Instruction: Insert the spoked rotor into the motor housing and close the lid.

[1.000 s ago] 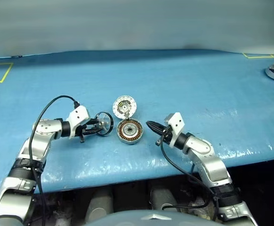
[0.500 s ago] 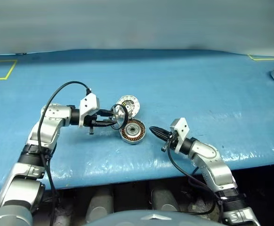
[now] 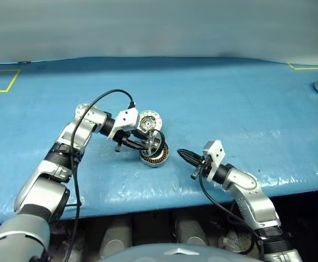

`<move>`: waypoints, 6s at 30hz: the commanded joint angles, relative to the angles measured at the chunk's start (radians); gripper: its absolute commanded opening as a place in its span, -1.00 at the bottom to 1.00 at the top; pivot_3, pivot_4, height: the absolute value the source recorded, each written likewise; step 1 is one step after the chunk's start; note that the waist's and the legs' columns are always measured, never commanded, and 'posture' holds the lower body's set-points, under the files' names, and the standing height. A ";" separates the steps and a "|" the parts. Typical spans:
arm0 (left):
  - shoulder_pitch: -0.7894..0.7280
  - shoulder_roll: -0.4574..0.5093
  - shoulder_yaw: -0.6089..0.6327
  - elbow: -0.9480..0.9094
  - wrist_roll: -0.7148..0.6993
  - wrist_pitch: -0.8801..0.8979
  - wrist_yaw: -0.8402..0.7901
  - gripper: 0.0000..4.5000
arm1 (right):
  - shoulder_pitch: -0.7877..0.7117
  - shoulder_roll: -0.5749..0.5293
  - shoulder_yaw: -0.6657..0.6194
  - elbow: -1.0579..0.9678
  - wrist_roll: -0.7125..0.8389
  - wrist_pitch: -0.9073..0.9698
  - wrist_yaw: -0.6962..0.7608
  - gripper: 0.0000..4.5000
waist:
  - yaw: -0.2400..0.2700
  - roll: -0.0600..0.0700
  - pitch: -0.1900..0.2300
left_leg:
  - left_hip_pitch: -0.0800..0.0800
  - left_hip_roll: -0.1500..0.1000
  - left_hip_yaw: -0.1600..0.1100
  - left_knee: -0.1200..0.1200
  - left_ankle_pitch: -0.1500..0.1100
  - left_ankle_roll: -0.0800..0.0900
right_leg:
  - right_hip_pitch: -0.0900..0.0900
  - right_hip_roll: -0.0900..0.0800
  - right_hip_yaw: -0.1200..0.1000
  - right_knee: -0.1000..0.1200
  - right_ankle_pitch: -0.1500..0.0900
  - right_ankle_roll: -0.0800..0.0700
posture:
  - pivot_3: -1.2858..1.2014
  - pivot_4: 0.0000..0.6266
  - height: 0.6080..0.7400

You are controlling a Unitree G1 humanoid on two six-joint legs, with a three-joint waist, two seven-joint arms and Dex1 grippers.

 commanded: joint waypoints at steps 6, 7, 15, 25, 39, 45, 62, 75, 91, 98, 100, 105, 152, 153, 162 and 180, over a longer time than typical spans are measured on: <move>-0.046 -0.015 -0.011 0.061 0.052 -0.075 -0.019 -0.33 | 0.004 0.000 -0.022 -0.050 -0.001 -0.013 -0.047 -1.00 | 0.001 0.000 0.000 | 0.000 0.000 0.000 0.000 0.000 0.000 | 0.000 0.000 0.000 0.000 0.000 0.000 | 0.03 -0.52 1.00; -0.045 -0.017 -0.011 0.063 0.054 -0.077 -0.019 -0.33 | 0.004 -0.001 -0.021 -0.051 -0.001 -0.013 -0.049 -1.00 | 0.001 0.000 0.000 | 0.000 0.000 0.000 0.000 0.000 0.000 | 0.000 0.000 0.000 0.000 0.000 0.000 | 0.03 -0.52 1.00; -0.040 -0.014 -0.016 0.065 0.078 -0.082 -0.022 -0.33 | -0.002 -0.002 -0.017 -0.049 -0.005 -0.011 -0.055 -1.00 | 0.001 0.000 0.000 | 0.000 0.000 0.000 0.001 0.000 0.000 | 0.000 0.000 0.000 0.000 0.000 0.000 | 0.03 -0.52 1.00; -0.044 -0.024 -0.002 0.082 0.098 -0.138 0.026 -0.33 | -0.009 0.001 -0.014 -0.042 -0.012 -0.009 -0.073 -1.00 | 0.001 0.000 0.000 | 0.000 0.000 0.000 0.001 0.000 0.000 | 0.000 0.000 0.000 0.000 0.000 0.000 | 0.03 -0.52 1.00; -0.049 -0.031 0.010 0.092 0.094 -0.142 0.029 0.09 | -0.018 0.004 -0.014 -0.037 -0.015 -0.007 -0.097 -1.00 | 0.001 0.000 0.000 | 0.000 0.000 0.000 0.001 0.000 0.000 | 0.000 0.000 0.000 0.001 0.000 0.000 | 0.03 -0.52 1.00; -0.049 -0.034 0.020 0.093 0.080 -0.157 0.033 0.09 | -0.021 0.003 -0.011 -0.034 -0.020 -0.007 -0.102 -1.00 | 0.001 0.000 0.000 | 0.000 0.000 0.000 0.001 0.000 0.000 | 0.000 0.000 0.000 0.001 0.000 0.001 | 0.03 -0.52 1.00; 0.172 0.005 0.197 -0.236 -0.068 -0.047 0.183 0.09 | -0.061 0.006 -0.028 -0.129 0.018 0.009 -0.125 -1.00 | -0.003 0.000 0.000 | 0.000 0.000 -0.001 0.001 0.000 0.000 | 0.000 0.000 0.000 0.001 0.001 0.001 | 0.03 -0.52 1.00; 0.548 -0.039 0.310 -0.503 -0.146 0.051 0.472 0.09 | -0.170 0.001 0.197 -0.102 -0.060 0.074 -0.004 -1.00 | 0.002 0.000 0.000 | 0.002 0.000 0.000 0.001 0.000 0.000 | 0.002 0.000 0.000 0.001 0.001 0.001 | 0.03 -0.52 1.00; 0.731 -0.039 0.322 -0.617 -0.180 0.083 0.596 0.09 | -0.214 0.024 0.289 0.091 -0.211 0.104 -0.052 -1.00 | 0.000 0.000 -0.005 | 0.006 0.001 0.001 0.002 0.000 0.000 | 0.004 0.000 0.000 0.002 0.001 0.000 | 0.03 -0.52 1.00; 0.742 -0.038 0.315 -0.613 -0.181 0.082 0.606 0.09 | -0.209 0.023 0.255 -0.015 -0.149 0.089 -0.007 -1.00 | 0.001 0.000 -0.005 | 0.006 0.001 0.001 0.002 0.000 0.000 | 0.003 0.000 0.000 0.001 0.001 0.000 | 0.03 -0.52 1.00; 0.744 -0.035 0.317 -0.605 -0.172 0.078 0.614 0.09 | -0.204 0.015 0.244 -0.066 -0.123 0.091 0.010 -1.00 | 0.002 0.000 -0.004 | 0.004 0.001 0.001 0.001 0.000 0.000 | 0.002 0.000 0.000 0.001 0.000 0.000 | 0.03 -0.52 1.00; 0.760 -0.050 0.328 -0.601 -0.172 0.066 0.649 0.09 | -0.221 0.000 0.179 -0.112 -0.118 0.059 -0.018 -1.00 | 0.000 0.000 -0.004 | 0.004 0.001 0.001 0.001 0.000 0.000 | 0.002 0.000 0.000 0.001 0.000 0.000 | 0.03 -0.52 1.00; 0.884 -0.087 0.364 -0.635 -0.167 -0.021 0.793 0.10 | -0.946 0.239 -0.039 1.240 -0.189 -0.254 -0.088 -0.89 | -0.030 0.002 -0.002 | 0.005 0.001 0.001 -0.007 0.000 0.000 | 0.000 0.000 0.000 0.000 0.003 -0.007 | 0.03 -0.52 1.00; 0.887 -0.086 0.366 -0.636 -0.165 -0.022 0.795 0.10 | -0.961 0.251 -0.055 1.255 -0.170 -0.245 -0.048 -0.89 | -0.031 0.002 -0.002 | 0.005 0.001 0.001 -0.008 0.000 0.000 | 0.000 0.000 0.000 0.000 0.003 -0.007 | 0.03 -0.52 1.00; 0.878 -0.081 0.364 -0.656 -0.171 -0.010 0.797 0.10 | -1.020 0.335 -0.111 1.269 -0.101 -0.085 0.233 -0.89 | -0.037 0.003 -0.002 | 0.005 0.002 0.000 -0.008 0.000 0.000 | 0.000 0.001 0.000 0.001 0.002 -0.006 | 0.03 -0.52 1.00; 0.864 -0.079 0.434 -0.637 -0.201 -0.021 0.825 0.10 | -0.920 0.336 -0.198 1.075 -0.057 -0.193 0.154 -0.89 | -0.037 0.005 -0.001 | 0.005 0.001 0.000 -0.009 0.000 0.000 | -0.001 0.001 0.000 0.001 0.000 -0.003 | 0.03 -0.52 1.00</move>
